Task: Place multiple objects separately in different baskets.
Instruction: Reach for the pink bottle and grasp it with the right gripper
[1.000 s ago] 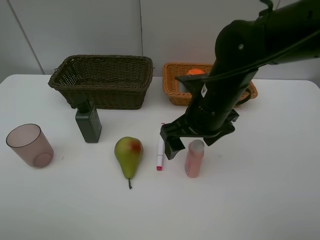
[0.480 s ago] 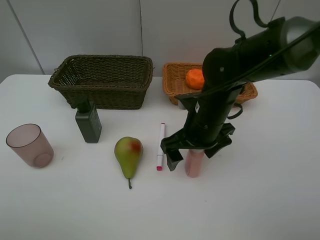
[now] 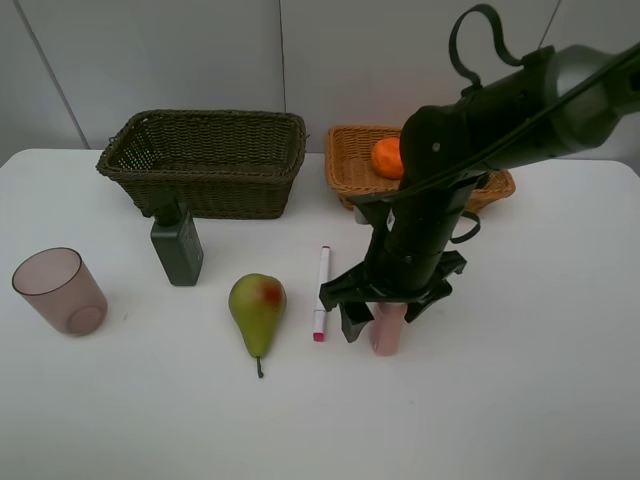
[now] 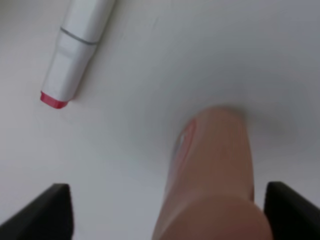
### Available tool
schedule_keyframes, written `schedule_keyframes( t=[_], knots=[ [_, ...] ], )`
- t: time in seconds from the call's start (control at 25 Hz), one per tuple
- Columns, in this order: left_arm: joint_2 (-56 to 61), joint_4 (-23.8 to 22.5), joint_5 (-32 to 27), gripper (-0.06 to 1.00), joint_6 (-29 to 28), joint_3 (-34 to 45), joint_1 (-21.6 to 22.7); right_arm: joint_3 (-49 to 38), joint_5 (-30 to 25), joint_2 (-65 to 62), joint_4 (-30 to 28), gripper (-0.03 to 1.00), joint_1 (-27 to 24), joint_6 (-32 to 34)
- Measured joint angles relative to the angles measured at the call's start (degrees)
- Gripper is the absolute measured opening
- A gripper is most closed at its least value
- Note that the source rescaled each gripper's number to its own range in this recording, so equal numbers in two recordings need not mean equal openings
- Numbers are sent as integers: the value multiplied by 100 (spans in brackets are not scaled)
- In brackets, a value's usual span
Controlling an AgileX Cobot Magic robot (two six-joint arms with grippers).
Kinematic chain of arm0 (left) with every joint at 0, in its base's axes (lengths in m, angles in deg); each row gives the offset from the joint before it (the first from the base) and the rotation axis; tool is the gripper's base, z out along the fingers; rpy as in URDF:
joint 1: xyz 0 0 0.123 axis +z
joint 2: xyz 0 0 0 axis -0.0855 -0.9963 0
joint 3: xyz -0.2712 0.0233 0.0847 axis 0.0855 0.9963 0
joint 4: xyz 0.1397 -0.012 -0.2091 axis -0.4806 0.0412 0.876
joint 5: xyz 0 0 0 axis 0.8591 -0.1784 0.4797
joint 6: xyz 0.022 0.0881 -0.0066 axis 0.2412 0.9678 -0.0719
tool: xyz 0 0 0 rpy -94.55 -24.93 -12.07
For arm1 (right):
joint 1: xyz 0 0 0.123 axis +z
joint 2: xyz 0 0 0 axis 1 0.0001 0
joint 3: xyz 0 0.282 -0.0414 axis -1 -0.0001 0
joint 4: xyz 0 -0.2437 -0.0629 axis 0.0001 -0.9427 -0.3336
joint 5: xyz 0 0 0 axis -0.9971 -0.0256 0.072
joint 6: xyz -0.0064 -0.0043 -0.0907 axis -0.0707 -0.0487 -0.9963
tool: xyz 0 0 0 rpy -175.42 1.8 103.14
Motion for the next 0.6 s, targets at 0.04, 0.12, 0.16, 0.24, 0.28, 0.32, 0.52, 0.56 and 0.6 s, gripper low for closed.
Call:
schedule_keyframes(
  t=[0.04,0.12,0.16,0.24,0.28,0.32,0.52,0.56,0.6],
  knots=[
    [0,0,0,100,0,0,0,0,0,0,0,48,0,0],
    [0,0,0,100,0,0,0,0,-52,8,-13,23,-7,0],
    [0,0,0,100,0,0,0,6,-53,8,1,21,-21,8],
    [0,0,0,100,0,0,0,6,-64,8,17,21,-33,8],
    [0,0,0,100,0,0,0,6,-66,8,22,21,-33,8],
    [0,0,0,100,0,0,0,6,-66,8,22,21,-33,8],
    [0,0,0,100,0,0,0,6,-78,2,22,21,-33,8],
    [0,0,0,100,0,0,0,6,-85,2,22,21,-33,8],
    [0,0,0,100,0,0,0,6,-96,-19,22,21,-33,8]
  ],
)
